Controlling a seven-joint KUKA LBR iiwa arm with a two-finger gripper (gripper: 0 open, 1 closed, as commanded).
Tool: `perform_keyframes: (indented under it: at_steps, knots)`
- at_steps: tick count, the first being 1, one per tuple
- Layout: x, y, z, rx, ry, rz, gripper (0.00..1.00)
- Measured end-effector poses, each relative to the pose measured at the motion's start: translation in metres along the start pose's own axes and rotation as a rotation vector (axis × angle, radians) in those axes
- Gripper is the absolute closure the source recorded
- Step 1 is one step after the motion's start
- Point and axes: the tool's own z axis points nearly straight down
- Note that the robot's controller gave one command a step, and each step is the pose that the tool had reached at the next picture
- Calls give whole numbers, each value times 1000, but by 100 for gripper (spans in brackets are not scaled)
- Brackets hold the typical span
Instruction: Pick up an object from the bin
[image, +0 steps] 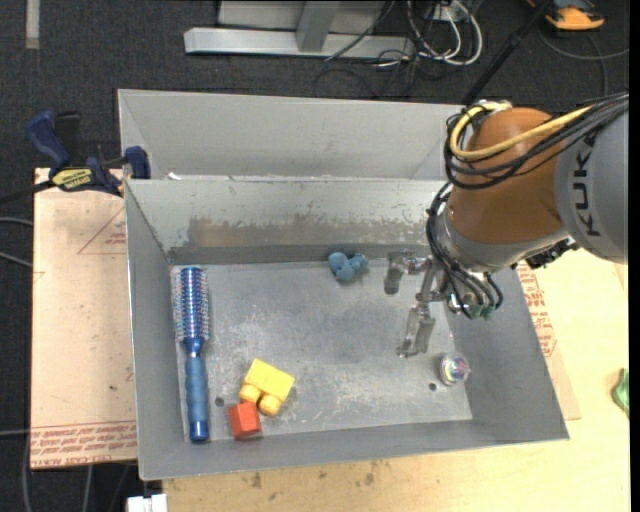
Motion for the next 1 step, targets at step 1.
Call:
perform_keyframes:
  at_steps: [1]
  knots:
    - [-85,-100,11,4,-15,52,0]
